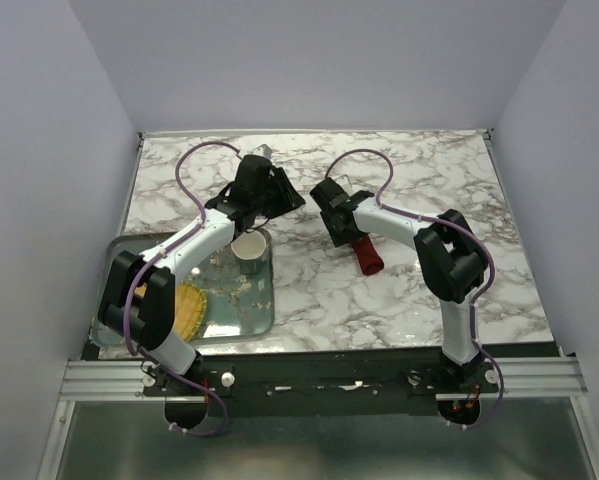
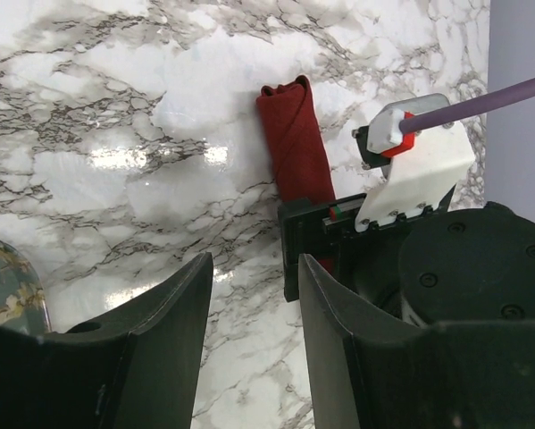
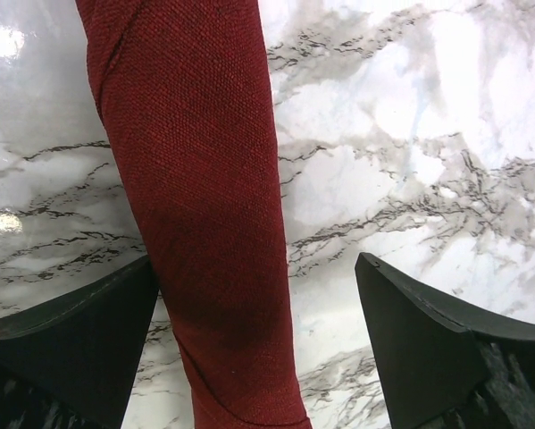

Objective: Fold the napkin, place the utensils inside, and roll it up
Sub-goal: Roll the napkin with the utensil

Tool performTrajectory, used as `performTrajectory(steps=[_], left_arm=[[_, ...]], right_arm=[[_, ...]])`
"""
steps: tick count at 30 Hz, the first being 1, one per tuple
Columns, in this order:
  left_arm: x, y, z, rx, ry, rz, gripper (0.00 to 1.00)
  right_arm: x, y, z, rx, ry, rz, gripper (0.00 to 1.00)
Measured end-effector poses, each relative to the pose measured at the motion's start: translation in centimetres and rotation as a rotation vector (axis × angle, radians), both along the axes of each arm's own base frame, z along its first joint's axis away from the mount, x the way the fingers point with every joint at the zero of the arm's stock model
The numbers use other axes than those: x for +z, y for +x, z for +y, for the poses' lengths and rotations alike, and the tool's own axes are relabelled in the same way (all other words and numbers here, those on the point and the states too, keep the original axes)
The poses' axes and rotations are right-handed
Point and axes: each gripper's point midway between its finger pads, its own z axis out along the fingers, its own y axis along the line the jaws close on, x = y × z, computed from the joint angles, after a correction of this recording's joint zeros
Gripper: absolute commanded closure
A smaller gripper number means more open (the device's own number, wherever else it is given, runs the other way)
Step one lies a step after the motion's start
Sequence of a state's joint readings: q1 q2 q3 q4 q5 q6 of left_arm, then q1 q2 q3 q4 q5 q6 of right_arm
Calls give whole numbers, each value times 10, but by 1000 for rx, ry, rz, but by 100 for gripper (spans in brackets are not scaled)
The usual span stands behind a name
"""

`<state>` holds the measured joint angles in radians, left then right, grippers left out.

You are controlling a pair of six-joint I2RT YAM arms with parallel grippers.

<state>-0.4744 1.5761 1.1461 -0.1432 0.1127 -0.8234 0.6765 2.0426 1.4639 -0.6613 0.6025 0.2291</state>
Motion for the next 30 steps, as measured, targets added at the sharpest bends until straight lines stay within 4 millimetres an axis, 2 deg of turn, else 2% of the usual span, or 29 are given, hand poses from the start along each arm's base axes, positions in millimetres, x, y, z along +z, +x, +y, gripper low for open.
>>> performTrajectory(steps=[11,19,20,21,23,26,30], left_arm=[[0,14,24,59,1,1,48],[0,15,24,61,1,1,48],[0,15,24,61,1,1,48],[0,15,24,61,1,1,48],[0,15,24,61,1,1,48],[0,15,25,61,0,0,48],[0,15,25,62,0,0,48]], right_arm=[[-3,2,7,7,87,9,0],[-4,3,12,16,120,1,0],[-4,2,12,16,122,-2,5],[-4,2,11,16,124,-5,21],[-4,2,12,14,128,-8,33],[-8,0,14,17,143,1,40],[-10,-1,14,18,145,6,46]])
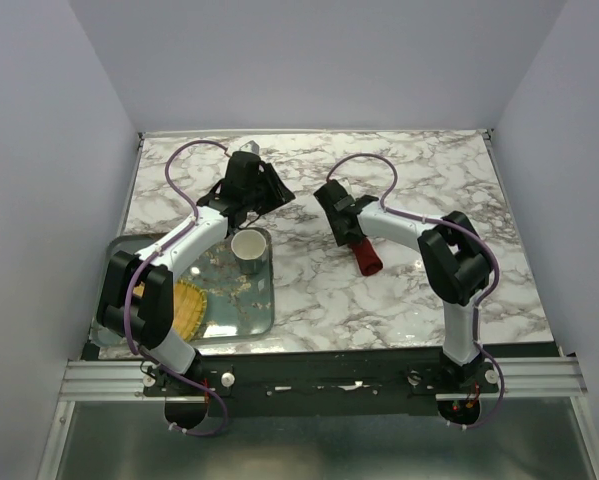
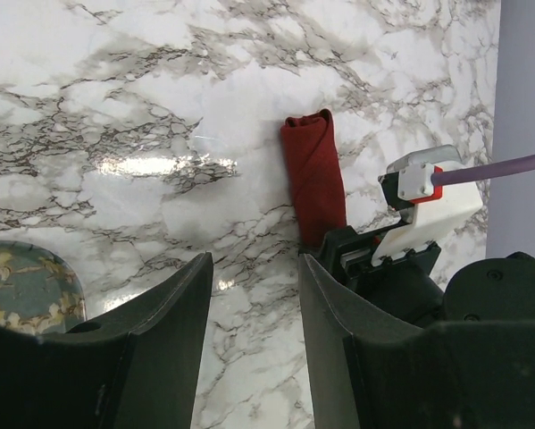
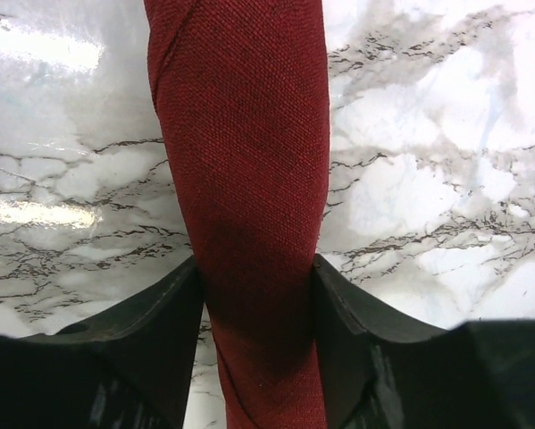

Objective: Fold the napkin, place the utensils inside, and roll it up
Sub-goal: Roll the napkin with the utensil

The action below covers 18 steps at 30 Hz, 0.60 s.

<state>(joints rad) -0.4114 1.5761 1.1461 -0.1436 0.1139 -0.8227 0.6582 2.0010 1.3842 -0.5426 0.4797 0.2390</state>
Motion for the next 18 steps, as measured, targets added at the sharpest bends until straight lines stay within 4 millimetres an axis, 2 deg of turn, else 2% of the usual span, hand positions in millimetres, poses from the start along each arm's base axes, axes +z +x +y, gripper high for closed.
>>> performTrajectory(steps=[4,6,11,14,18], left_arm=[[0,0,0,0,0,0,48],[0,0,0,-2,-1,0,48],[-1,0,-5,-22,-15,1,48],[-10,-2,-14,-55,-24,22,48],[-33,-13,-37,-122,-18,75,49]], right_arm=[[-1,-1,0,-3,2,1,51],[-1,-1,0,-4,5,3,58],[-4,-2,-2,-5,55,26,61],[-5,-3,-1,10,155,68,64],[-7,-3,2,35,292,146,66]])
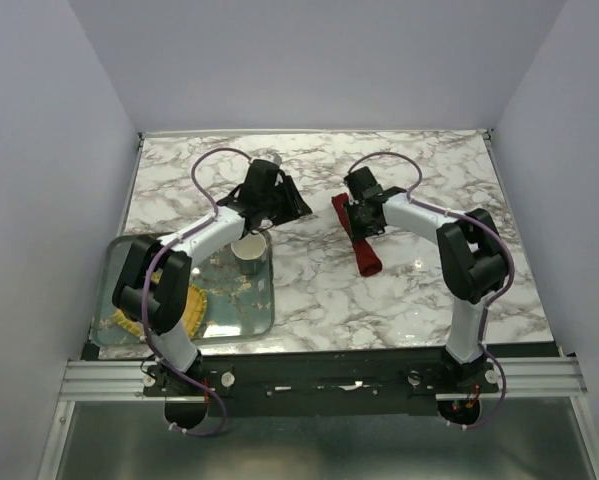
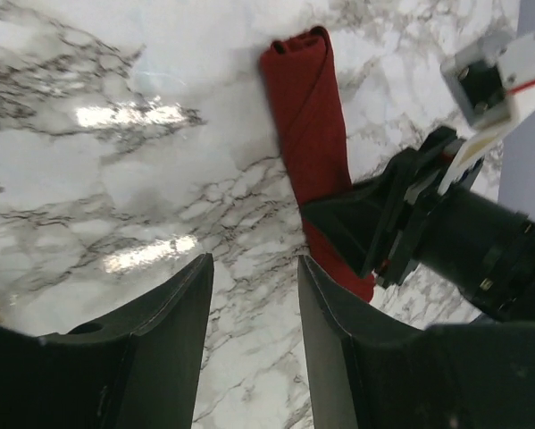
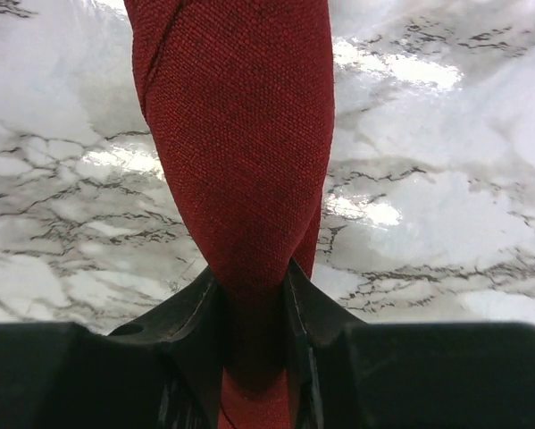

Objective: Fold the napkin, place the utensils inside, and roll it up
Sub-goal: Roll the napkin with the utensil

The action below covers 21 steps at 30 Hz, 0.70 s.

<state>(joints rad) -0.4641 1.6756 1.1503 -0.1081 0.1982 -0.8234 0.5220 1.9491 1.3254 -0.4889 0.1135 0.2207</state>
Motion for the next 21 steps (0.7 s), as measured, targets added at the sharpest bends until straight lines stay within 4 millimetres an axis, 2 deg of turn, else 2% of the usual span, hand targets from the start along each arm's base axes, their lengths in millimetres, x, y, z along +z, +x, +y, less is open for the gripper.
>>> performTrajectory(steps=[5,9,12,15,21], left_arm=[[-16,-19,-39,-102,4,36,51],[-17,-29,-62,-153,5,36,53],[-20,-29,-76,-176,10,36,54],[-29,-28,-82,-179,25,47,53],[-46,-29,-79,-144,51,90,51]], right_arm=[[3,1,6,27,203,82,67],[5,-5,13,58,351,148,67],[5,-8,15,69,440,198,67],[5,-9,17,74,506,230,67],[5,-13,24,80,574,261,65]])
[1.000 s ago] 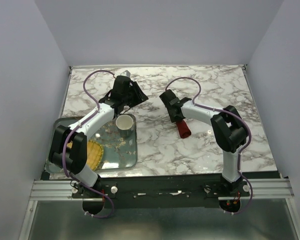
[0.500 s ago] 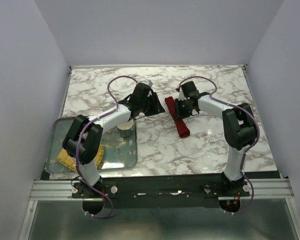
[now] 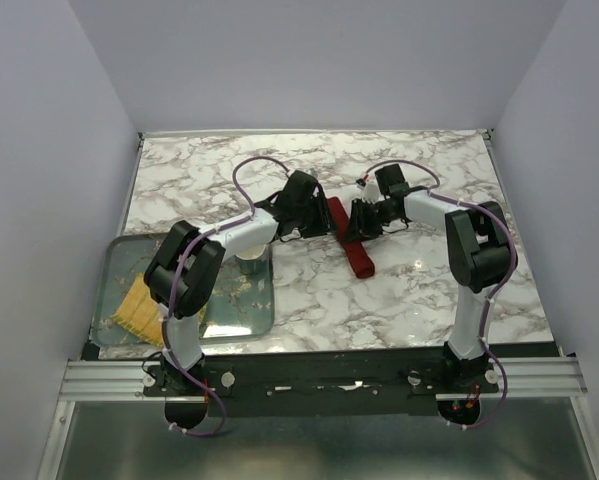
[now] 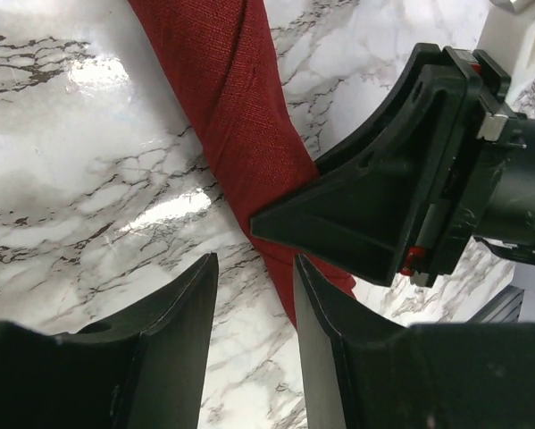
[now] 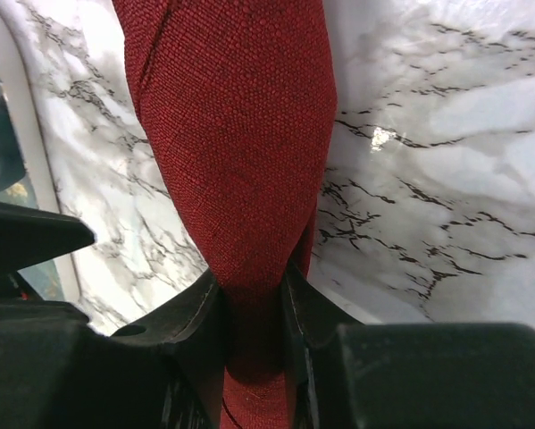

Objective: Fold the napkin, place the utensils inside, and roll it up
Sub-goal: Roll the napkin with the utensil

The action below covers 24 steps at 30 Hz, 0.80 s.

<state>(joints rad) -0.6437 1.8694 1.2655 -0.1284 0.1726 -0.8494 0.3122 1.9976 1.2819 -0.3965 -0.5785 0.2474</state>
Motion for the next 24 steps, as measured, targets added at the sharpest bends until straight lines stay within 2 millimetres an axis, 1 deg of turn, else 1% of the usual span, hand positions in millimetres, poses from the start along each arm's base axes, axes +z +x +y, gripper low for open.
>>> performTrajectory(steps=[2,8,13,18,24], left_arm=[[-4,0,0,12,-3,17,49],[-24,0,-2,42,8,71,44],[-39,2,-3,79,15,110,43],[-38,9,-9,96,3,107,42],[-37,10,-11,115,0,102,40]], right_arm=[[0,-1,2,-1,14,8,64],[0,-2,4,-20,51,29,64],[0,-3,5,-41,83,47,64],[0,-4,8,-57,118,60,64],[-1,-4,9,-80,154,72,64]])
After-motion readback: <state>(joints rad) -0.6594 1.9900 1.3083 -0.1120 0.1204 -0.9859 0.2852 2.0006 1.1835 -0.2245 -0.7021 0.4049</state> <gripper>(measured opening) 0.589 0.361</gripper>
